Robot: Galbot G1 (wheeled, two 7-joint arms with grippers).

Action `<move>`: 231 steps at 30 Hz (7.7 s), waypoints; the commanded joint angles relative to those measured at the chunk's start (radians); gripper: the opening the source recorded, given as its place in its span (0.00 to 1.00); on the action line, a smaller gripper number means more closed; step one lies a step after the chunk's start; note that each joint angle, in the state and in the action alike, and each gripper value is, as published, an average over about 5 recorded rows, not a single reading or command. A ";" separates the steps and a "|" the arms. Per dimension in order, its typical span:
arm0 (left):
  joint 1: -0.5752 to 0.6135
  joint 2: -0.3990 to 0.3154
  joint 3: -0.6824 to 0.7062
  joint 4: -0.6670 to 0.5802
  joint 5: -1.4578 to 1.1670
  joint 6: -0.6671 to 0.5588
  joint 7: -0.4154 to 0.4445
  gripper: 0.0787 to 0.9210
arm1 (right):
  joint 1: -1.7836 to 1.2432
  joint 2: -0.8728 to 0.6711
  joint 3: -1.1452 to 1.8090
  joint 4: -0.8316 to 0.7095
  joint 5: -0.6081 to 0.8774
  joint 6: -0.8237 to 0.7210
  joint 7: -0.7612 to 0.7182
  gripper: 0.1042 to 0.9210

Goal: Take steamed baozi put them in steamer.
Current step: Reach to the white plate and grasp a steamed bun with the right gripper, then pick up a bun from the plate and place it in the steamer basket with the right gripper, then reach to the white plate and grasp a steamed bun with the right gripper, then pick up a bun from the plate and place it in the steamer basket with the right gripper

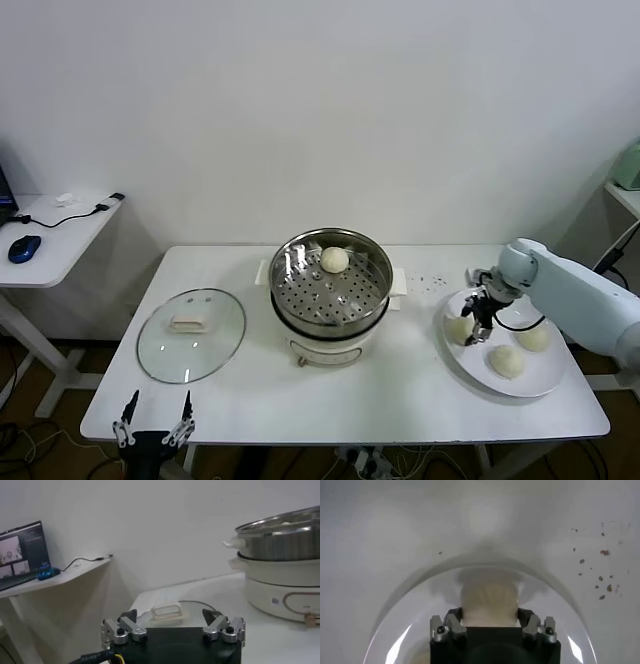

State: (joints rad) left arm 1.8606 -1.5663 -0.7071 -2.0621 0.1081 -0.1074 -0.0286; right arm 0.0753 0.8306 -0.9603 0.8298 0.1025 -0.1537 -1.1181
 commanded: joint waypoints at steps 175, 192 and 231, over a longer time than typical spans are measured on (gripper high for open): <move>0.047 -0.014 0.021 -0.039 0.028 -0.001 0.000 0.88 | 0.188 -0.208 -0.145 0.239 -0.069 0.192 -0.069 0.61; 0.048 -0.013 0.024 -0.047 0.031 0.005 0.001 0.88 | 0.784 0.302 -0.414 0.285 -0.229 0.856 -0.076 0.61; 0.037 0.016 0.014 -0.013 0.025 0.003 0.003 0.88 | 0.441 0.535 -0.448 0.320 -0.186 0.817 -0.060 0.62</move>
State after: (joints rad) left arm 1.8959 -1.5537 -0.6932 -2.0760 0.1326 -0.1040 -0.0260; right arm 0.5411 1.3480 -1.4018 1.1578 -0.0832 0.6567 -1.1863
